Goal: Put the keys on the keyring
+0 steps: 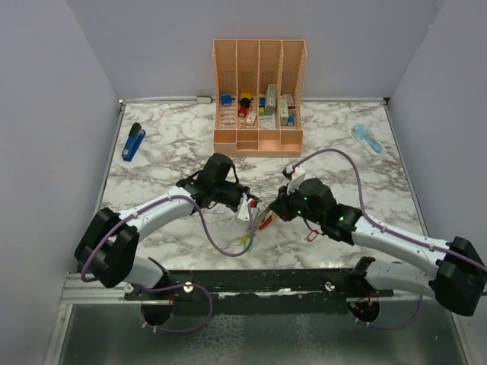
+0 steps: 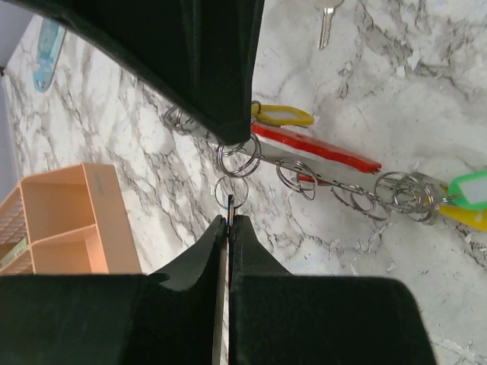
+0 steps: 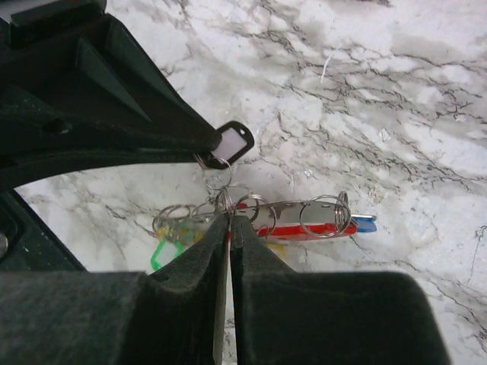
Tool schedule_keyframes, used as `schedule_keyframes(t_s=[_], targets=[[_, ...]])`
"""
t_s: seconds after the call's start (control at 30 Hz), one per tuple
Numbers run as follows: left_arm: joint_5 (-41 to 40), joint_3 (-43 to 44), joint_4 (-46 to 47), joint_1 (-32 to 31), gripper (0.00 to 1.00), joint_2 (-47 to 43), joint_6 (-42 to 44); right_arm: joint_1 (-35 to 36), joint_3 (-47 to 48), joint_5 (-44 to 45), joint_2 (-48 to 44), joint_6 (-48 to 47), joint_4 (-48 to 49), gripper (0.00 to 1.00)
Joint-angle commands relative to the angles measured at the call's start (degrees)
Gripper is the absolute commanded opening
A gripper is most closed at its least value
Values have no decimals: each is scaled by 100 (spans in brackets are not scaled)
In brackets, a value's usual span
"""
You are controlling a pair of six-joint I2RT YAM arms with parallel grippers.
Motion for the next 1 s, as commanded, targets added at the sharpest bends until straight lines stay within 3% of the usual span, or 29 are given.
schedule_keyframes(t_s=[0.0, 0.1, 0.3, 0.37, 0.43, 0.47, 0.5, 0.57, 0.73, 0.83, 0.9, 0.97], targets=[[-136, -180, 390, 289, 0, 241, 270, -11, 175, 116, 307, 81, -78, 6], [-153, -215, 399, 404, 0, 357, 363, -13, 326, 54, 574, 38, -135, 6], [-210, -295, 276, 484, 0, 402, 575, -8, 403, 40, 692, 63, -72, 25], [-236, -302, 253, 493, 0, 438, 584, -8, 402, 119, 574, 58, -46, 62], [-354, -305, 263, 505, 0, 466, 591, -9, 384, 285, 389, 69, -34, 77], [-428, -314, 269, 526, 0, 481, 624, -8, 390, 423, 248, 76, -41, 96], [-497, -328, 267, 573, 0, 499, 686, -8, 389, 562, 154, 65, -54, 100], [-580, -350, 265, 678, 3, 532, 805, -8, 455, 817, 31, 42, -192, 99], [-714, -256, -83, 900, 38, 617, 1198, -13, 835, 1631, 175, 441, -922, 99], [-830, -211, -143, 1079, 55, 628, 1312, -8, 1153, 2409, 415, 1055, -1593, 99], [-871, -139, -137, 1219, 62, 622, 1258, -10, 1320, 2685, 585, 1082, -1893, 99], [-859, -25, -147, 1340, 76, 605, 1097, -6, 1419, 2855, 738, 986, -2002, 99]])
